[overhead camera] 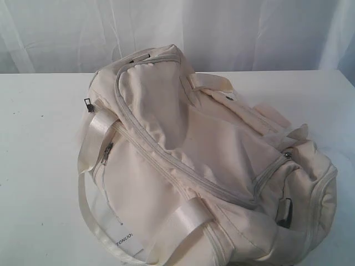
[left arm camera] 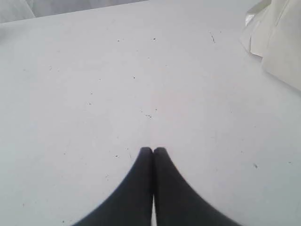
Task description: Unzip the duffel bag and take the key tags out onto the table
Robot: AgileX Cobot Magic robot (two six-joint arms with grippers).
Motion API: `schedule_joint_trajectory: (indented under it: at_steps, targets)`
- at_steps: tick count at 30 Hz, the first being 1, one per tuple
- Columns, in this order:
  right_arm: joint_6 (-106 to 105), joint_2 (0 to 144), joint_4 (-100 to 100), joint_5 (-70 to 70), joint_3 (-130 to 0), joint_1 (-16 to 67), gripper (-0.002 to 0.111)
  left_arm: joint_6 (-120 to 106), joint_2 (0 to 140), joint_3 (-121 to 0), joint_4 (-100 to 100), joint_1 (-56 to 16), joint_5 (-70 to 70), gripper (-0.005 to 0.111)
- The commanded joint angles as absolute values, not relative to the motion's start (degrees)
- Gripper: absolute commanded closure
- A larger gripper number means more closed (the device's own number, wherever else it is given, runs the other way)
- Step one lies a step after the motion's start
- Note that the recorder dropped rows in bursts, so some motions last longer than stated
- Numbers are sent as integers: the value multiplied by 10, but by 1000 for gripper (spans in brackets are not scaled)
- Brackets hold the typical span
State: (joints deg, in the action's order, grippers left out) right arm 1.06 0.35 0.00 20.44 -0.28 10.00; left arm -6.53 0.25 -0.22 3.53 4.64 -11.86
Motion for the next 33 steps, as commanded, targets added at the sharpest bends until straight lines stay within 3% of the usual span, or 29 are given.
schedule_joint_trajectory:
  at_steps: [1, 33]
  targets:
    - [13, 0, 0, 201, 0, 102, 108, -65, 0, 0, 38, 41, -116, 107]
    - [13, 0, 0, 159, 0, 102, 108, -65, 0, 0, 38, 40, -116, 107]
